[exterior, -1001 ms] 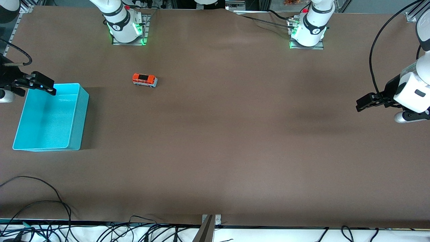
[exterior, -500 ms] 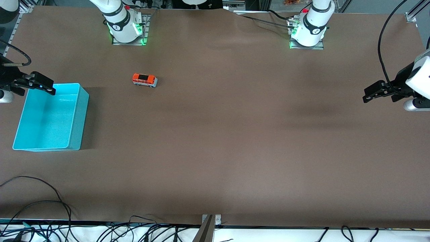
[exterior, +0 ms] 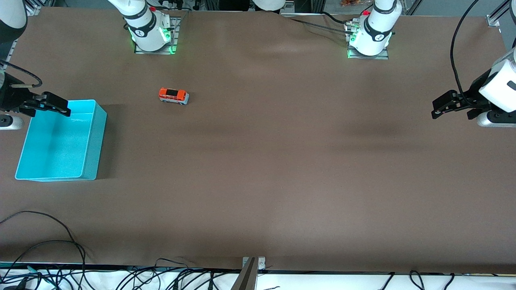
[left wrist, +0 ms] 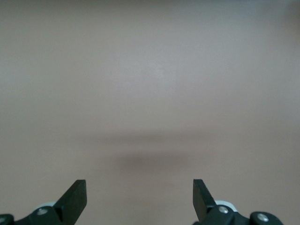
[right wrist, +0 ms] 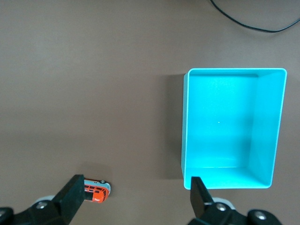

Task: Wind up bus and store in blue box

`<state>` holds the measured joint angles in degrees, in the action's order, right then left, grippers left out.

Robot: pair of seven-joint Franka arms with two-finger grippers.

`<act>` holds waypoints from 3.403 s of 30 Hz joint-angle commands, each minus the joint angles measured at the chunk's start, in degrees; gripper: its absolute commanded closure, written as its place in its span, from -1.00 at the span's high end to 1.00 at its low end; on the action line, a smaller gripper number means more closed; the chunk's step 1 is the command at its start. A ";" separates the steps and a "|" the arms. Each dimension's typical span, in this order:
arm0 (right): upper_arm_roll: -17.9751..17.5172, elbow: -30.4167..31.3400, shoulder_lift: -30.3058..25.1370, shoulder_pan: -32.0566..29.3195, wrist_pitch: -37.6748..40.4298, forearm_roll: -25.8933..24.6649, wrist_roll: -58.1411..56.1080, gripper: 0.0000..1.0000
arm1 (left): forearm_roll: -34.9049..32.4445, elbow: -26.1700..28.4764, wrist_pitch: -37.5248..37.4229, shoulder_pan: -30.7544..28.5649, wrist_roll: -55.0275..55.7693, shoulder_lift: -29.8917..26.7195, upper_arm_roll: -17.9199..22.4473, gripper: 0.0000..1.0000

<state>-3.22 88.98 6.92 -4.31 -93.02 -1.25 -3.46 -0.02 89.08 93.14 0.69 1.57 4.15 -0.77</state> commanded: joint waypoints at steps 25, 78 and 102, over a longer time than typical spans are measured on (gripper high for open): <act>-5.13 21.67 -1.56 -1.66 -19.82 -0.68 1.08 1.00 | 1.34 1.18 -1.65 1.07 -1.22 -0.20 -0.20 1.00; -4.87 42.06 2.66 3.00 -36.44 -0.51 58.89 1.00 | 1.07 2.06 -1.65 0.98 -0.25 0.51 -1.34 1.00; -14.09 52.08 -7.45 3.26 -37.84 -0.42 100.30 1.00 | 0.99 2.06 -1.65 0.98 -0.25 0.51 -1.34 1.00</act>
<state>-15.67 137.33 2.69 -0.94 -128.81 -1.25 91.07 -0.01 91.27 91.96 1.77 1.61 4.76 -2.16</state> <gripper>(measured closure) 0.000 0.000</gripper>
